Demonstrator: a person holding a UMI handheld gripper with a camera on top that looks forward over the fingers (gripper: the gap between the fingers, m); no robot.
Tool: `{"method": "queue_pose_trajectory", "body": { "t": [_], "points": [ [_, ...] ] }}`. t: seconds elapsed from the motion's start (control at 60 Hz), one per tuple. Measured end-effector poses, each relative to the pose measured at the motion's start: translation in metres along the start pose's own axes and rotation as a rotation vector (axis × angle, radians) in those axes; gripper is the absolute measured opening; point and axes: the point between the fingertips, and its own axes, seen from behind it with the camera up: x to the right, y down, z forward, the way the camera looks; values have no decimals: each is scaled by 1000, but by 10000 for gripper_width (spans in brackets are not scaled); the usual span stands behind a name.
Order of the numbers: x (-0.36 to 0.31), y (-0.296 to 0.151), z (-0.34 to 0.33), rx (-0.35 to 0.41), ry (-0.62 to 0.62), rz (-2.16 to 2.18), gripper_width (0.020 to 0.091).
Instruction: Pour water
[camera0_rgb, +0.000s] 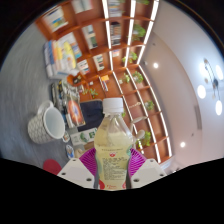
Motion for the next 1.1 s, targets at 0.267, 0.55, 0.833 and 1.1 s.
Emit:
{"method": "queue_pose_trajectory", "body": {
  "t": [0.267,0.55,0.833,1.1],
  "points": [
    [-23,9,0,33,-156,846,374],
    [-79,41,22,-26,-229,1181,372],
    [-88,53,22,-41,-198,1202,372],
    [-90,58,22,-102,-194,1200,520]
  ]
}}
